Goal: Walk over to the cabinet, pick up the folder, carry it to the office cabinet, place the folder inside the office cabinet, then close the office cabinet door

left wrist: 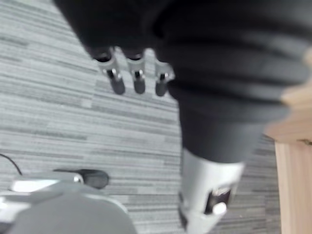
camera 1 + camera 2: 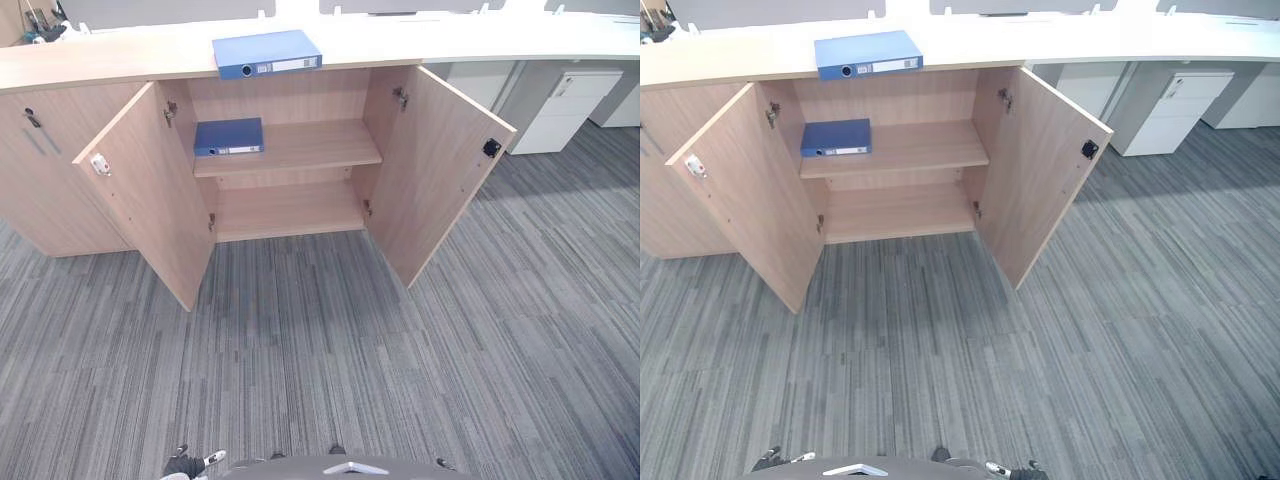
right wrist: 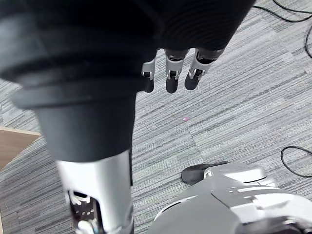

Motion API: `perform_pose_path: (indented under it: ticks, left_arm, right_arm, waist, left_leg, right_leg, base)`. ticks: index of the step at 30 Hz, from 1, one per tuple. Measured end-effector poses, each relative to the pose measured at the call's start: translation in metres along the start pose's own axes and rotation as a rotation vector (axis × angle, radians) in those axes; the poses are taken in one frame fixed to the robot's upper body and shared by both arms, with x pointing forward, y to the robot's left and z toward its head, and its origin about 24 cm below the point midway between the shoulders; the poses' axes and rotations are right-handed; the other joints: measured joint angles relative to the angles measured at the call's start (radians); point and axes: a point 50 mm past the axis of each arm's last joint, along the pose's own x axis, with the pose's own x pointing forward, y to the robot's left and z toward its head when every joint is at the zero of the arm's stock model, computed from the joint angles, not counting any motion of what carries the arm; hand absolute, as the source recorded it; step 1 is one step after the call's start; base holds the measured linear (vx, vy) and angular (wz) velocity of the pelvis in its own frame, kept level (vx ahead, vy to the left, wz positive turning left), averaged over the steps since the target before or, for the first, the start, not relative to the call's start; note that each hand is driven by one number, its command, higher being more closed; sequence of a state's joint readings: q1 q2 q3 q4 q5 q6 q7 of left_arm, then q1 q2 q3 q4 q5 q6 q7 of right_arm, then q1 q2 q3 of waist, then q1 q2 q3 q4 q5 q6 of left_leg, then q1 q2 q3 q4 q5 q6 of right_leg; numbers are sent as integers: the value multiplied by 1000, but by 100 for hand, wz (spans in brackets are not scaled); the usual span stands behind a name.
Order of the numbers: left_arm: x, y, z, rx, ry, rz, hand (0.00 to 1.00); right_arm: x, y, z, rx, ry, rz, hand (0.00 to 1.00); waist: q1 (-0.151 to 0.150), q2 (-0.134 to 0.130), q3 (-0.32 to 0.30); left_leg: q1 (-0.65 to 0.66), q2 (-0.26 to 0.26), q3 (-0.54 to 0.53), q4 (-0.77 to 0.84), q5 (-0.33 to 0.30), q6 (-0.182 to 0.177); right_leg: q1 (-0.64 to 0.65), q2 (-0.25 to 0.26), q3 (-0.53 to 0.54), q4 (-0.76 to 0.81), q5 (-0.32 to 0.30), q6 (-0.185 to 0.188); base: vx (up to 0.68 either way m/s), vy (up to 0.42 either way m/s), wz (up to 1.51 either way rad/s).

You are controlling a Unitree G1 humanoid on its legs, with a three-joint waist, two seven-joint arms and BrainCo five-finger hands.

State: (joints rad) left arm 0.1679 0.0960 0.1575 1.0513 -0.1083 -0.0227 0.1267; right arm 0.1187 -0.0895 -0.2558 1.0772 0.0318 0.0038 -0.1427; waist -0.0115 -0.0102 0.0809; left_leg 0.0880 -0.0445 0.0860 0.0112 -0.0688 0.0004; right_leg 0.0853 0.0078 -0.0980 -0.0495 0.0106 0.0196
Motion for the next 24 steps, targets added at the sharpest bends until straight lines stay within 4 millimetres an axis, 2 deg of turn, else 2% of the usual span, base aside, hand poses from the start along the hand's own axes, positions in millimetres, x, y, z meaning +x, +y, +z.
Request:
perform_pose_path:
  ticks: [7,24]
  left_arm:
    - [1,-3,5,1,-11,-8,0]
    - [2,-3,8,24,-18,-13,0]
  right_arm:
    - [2,7,15,3,-36,15,0]
    - [3,10,20,8,-47,23,0]
  waist:
    - [1,-8,13]
    - [-1,-15,33]
  left_leg:
    - [24,-3,-2,-24,5,-8]
    - [36,-4,10,-88,41,0]
  right_leg:
    - [25,-2,-22,-24,8,13]
    - [16,1,-21,-32,14,5]
  base:
    - [-5,1,0]
    - [-41,-3,-1]
